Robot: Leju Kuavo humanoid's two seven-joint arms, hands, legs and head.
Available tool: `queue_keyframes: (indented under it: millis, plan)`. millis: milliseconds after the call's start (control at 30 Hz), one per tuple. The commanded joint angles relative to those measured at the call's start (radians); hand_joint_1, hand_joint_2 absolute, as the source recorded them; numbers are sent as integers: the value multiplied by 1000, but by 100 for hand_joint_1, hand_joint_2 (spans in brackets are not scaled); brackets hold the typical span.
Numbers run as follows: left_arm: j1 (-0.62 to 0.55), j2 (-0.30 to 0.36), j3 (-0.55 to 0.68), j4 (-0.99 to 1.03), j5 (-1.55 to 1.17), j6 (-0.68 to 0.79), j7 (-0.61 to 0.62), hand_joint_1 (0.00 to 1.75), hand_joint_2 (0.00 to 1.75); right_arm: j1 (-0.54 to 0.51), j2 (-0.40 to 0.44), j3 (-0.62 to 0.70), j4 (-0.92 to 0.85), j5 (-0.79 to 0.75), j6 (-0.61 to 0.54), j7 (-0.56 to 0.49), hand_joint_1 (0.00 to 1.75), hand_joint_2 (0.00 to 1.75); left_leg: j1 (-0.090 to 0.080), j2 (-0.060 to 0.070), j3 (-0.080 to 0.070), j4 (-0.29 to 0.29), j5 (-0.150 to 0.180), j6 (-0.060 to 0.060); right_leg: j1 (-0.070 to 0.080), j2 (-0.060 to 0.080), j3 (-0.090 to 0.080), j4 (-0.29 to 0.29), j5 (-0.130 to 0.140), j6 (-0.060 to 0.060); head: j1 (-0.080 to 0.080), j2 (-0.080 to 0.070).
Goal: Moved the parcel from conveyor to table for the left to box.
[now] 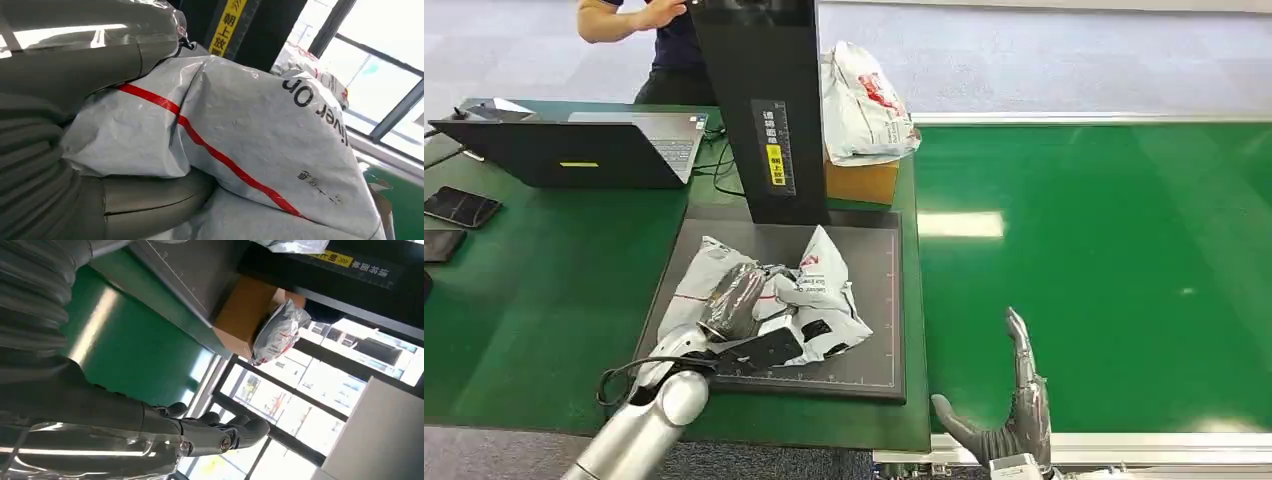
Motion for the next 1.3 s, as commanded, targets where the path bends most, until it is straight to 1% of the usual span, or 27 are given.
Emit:
queue_keyframes:
  millis: [33,267,300,367,500,567,600,633,700,733,767,800,833,900,1033,1100,1133,1200,1233,1267,1300]
  plan:
    - [28,37,36,-89,-4,-1,-1,175,175,11,20,-31,1,-2,3,1,0,175,1,1,1,-1,0,-2,1,1,1,-1,0,-1,0,0]
    - [28,37,36,-89,-4,-1,-1,175,175,11,20,-31,1,-2,3,1,0,175,1,0,1,-1,-1,-2,1,-1,1,-1,0,-1,0,0]
    - [39,19,60,-101,-2,39,-34,175,175,10,23,-34,2,2,6,-1,0,175,1,0,1,0,-1,-1,1,-1,0,0,0,-1,0,0]
    - [84,-2,107,-185,-7,56,-55,175,175,6,30,-43,2,12,19,3,0,175,1,0,0,0,-1,-1,1,0,0,-1,0,-1,0,0]
    - [168,-10,193,-347,-22,115,-56,175,175,-18,31,-45,28,17,71,1,0,175,1,4,0,1,-2,-1,1,3,-1,0,0,-1,0,0]
    - [193,-20,247,-385,-19,156,-76,175,175,-50,30,-41,54,15,92,-4,0,175,1,3,0,0,-1,-1,1,3,-1,0,0,-1,0,0]
    - [205,-24,281,-388,-8,164,-76,175,175,-67,31,-37,69,15,99,-3,0,175,1,6,1,0,-2,-2,1,5,0,-1,0,-1,0,0]
    - [216,-38,330,-377,-12,185,-46,175,175,-79,29,-26,84,14,114,-2,0,175,1,6,0,0,-2,-2,1,5,-1,-1,1,-1,0,0]
    - [202,-41,426,-289,52,185,-88,175,175,-104,37,-5,124,21,105,-3,0,175,1,7,0,-1,-2,-2,1,7,-2,-1,1,-1,0,0]
    - [171,-55,497,-219,26,237,-17,175,175,-110,33,4,135,23,99,-3,0,175,1,7,1,-1,-1,-3,1,6,-1,-2,1,-1,0,0]
    - [134,-42,526,-153,42,239,-43,175,175,-116,32,7,144,22,93,-7,0,175,1,5,1,-2,-1,-2,1,5,0,-2,1,-1,0,0]
    - [46,-35,624,28,78,299,-124,175,175,-127,26,14,165,23,77,-7,0,175,1,5,2,-3,0,-3,1,4,0,-3,2,-2,0,0]
    - [19,-30,649,90,85,310,-157,175,175,-131,28,12,172,21,71,-9,0,175,1,5,2,-3,0,-3,1,4,0,-3,2,-2,0,0]
    - [14,-28,654,102,87,311,-167,175,175,-132,28,12,174,20,70,-10,0,175,1,1,1,-2,1,-3,1,1,-1,-2,1,-1,0,0]
    - [25,-45,654,79,81,310,-170,175,175,-128,26,11,168,16,71,-12,0,175,2,2,0,-2,2,-4,2,2,-2,-2,2,-3,-1,0]
    - [26,-48,651,75,77,311,-168,175,175,-127,26,11,167,16,71,-12,0,175,2,-2,0,-2,3,-4,2,-2,0,-2,1,-3,0,0]
    - [-48,-49,762,222,-36,503,72,175,175,-149,8,40,198,12,81,-12,0,175,2,-1,0,-1,3,-3,2,-2,0,-2,1,-3,0,0]
    - [-236,50,838,607,71,613,-116,175,175,-211,4,79,278,1,42,-19,0,175,2,1,0,-2,3,-3,2,1,-1,-1,2,-2,0,0]
    - [-277,66,869,670,84,613,-139,175,175,-224,4,88,290,-2,35,-17,0,175,2,1,1,-3,4,-4,2,1,0,-3,3,-3,0,0]
    - [-297,69,919,686,47,613,-142,175,175,-234,2,98,295,-4,33,-16,0,175,1,1,0,-2,4,-4,1,1,-1,-1,3,-3,1,0]
    - [-321,73,939,714,22,613,-113,175,175,-241,6,105,298,-4,33,-15,0,175,3,4,0,-3,4,-4,2,3,-1,-2,4,-4,0,0]
